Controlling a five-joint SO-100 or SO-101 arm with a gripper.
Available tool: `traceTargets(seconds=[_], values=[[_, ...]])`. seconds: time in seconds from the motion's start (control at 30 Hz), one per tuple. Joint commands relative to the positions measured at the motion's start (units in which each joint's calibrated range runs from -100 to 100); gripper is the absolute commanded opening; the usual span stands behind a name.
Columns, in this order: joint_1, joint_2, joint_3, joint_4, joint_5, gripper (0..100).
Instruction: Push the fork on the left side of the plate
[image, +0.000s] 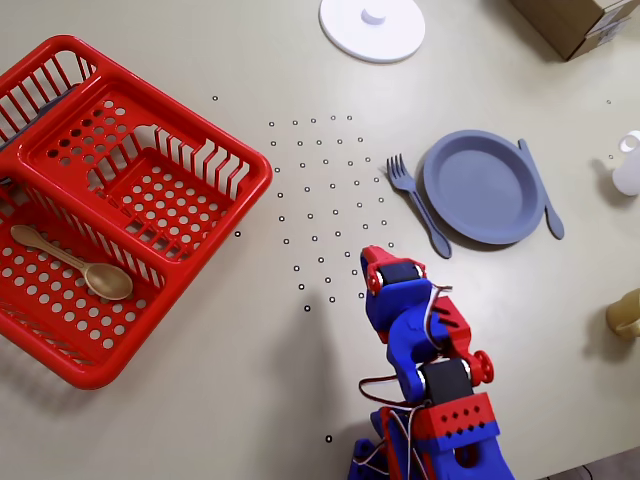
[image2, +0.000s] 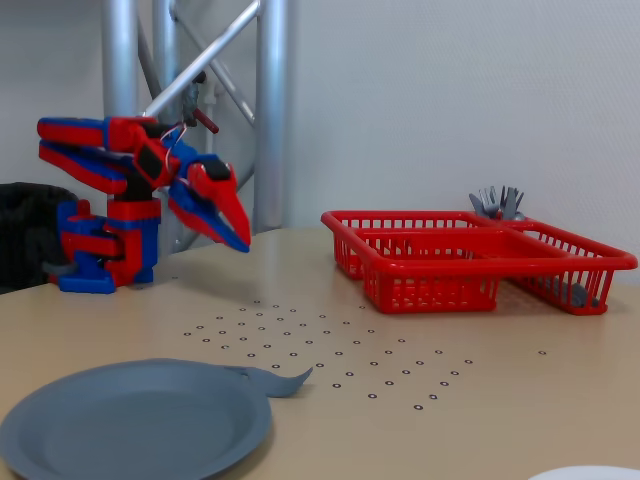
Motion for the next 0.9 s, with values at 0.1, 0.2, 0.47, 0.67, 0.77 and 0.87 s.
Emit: traceTargets(seconds=[0.1,0.2,0.47,0.67,0.77,0.87], values=[[-0.04,-11.46,9.04,-2.95,1.37,0],[0.39,-13.66,10.76,-1.34,1.03,0],[-0.61,-16.36,10.76,11.37,-0.49,0],[-0.54,-16.36,10.76,18.13,0.24,0],[-0.68,-16.36,10.76,18.13,-0.54,0],[-0.68,-16.36,10.76,18.22,-0.78,0]])
